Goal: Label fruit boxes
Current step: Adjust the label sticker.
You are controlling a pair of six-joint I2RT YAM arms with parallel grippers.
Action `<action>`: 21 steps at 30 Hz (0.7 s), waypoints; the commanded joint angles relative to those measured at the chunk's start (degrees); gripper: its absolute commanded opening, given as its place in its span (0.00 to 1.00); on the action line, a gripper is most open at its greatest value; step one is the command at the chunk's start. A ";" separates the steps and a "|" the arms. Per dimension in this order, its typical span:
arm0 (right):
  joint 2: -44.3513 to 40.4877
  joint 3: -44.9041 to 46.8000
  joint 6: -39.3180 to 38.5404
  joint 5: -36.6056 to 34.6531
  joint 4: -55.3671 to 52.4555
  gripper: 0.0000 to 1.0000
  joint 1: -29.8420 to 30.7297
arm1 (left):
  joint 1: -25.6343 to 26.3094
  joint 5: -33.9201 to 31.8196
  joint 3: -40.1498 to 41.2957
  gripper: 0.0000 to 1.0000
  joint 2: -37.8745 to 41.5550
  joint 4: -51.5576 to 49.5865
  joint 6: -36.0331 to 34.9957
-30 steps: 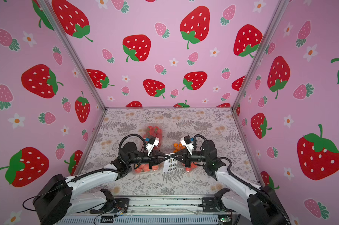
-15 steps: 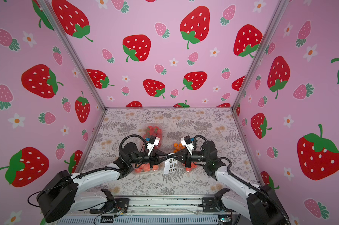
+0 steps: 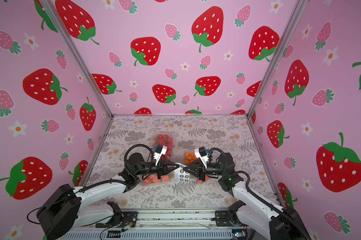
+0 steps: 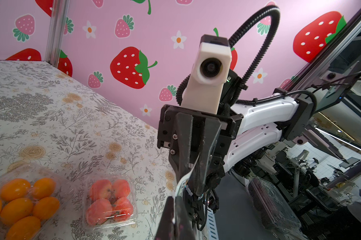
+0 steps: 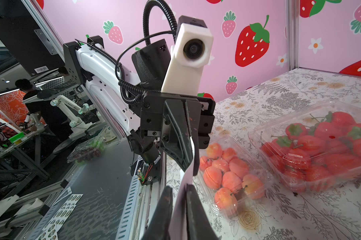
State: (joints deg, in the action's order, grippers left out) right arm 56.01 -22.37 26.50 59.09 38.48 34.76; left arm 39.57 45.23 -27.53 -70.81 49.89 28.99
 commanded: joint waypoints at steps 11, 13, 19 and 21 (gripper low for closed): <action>3.20 -1.82 -0.87 2.76 2.74 0.00 0.10 | -0.20 2.66 0.54 0.00 -0.21 2.69 0.64; 3.37 -1.71 -0.73 2.91 3.14 0.00 0.12 | -0.24 2.05 0.55 0.04 -0.06 2.22 0.16; 3.57 -1.80 -1.25 3.55 2.54 0.00 0.08 | -0.20 2.57 -0.19 0.16 0.26 1.64 -0.17; 3.65 -1.71 -1.02 3.76 2.85 0.00 0.12 | -0.20 2.93 -0.70 0.16 -0.19 1.48 -0.09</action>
State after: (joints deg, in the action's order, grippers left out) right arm 59.51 -22.65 25.87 61.19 38.85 34.76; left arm 39.57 46.41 -26.81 -70.81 49.89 29.67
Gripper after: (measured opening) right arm 0.045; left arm 0.159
